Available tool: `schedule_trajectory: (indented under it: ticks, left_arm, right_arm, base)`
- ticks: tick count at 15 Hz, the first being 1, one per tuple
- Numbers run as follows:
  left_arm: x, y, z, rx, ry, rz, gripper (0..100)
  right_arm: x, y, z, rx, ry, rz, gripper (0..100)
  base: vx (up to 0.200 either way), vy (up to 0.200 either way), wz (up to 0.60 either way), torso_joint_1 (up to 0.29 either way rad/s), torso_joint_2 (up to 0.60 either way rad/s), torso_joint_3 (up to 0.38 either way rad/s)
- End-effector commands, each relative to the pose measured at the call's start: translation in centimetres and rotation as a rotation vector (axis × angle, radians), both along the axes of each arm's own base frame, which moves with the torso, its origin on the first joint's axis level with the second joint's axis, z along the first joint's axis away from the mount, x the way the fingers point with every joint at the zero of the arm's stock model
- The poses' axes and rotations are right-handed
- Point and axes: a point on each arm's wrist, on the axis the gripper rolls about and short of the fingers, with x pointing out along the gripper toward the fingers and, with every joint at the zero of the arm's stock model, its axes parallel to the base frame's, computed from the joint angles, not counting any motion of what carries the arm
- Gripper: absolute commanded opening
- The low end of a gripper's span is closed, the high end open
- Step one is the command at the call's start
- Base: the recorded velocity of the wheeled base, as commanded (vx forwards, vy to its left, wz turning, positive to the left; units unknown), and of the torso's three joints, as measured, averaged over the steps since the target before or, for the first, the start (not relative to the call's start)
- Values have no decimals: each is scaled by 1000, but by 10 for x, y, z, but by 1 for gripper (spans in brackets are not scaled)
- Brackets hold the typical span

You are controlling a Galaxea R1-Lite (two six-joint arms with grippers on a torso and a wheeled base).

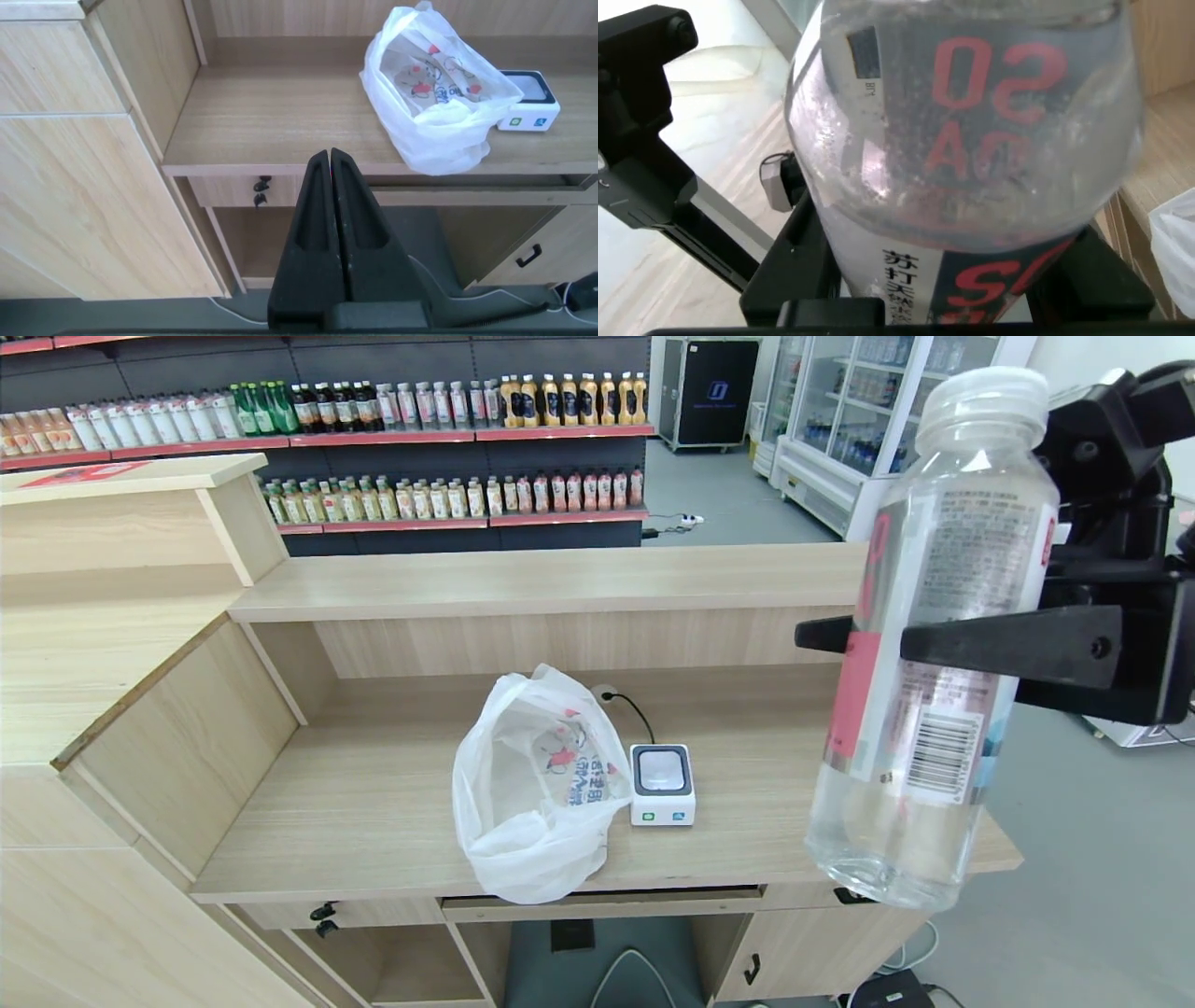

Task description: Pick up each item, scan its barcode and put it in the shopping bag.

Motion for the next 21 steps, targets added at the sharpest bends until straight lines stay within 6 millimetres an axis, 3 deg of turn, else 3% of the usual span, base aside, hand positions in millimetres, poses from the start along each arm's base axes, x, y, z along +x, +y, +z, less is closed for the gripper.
schedule_trajectory:
  ticks: [1,5,21]
  left_arm:
    - [0,0,0,0,0,1,0]
    - [0,0,0,0,0,1,0]
    - [0,0,0,0,0,1,0]
  right_arm:
    - [1,2,-5,-7,17,6,0]
    - [-9,-1,-9,-12,25,11,0]
    - [-13,-3,-16,-15,10,4,0]
  base:
    - [0,0,0,0,0,0]
    - [0,0,0,0,0,0]
    - [0,0,0,0,0,0]
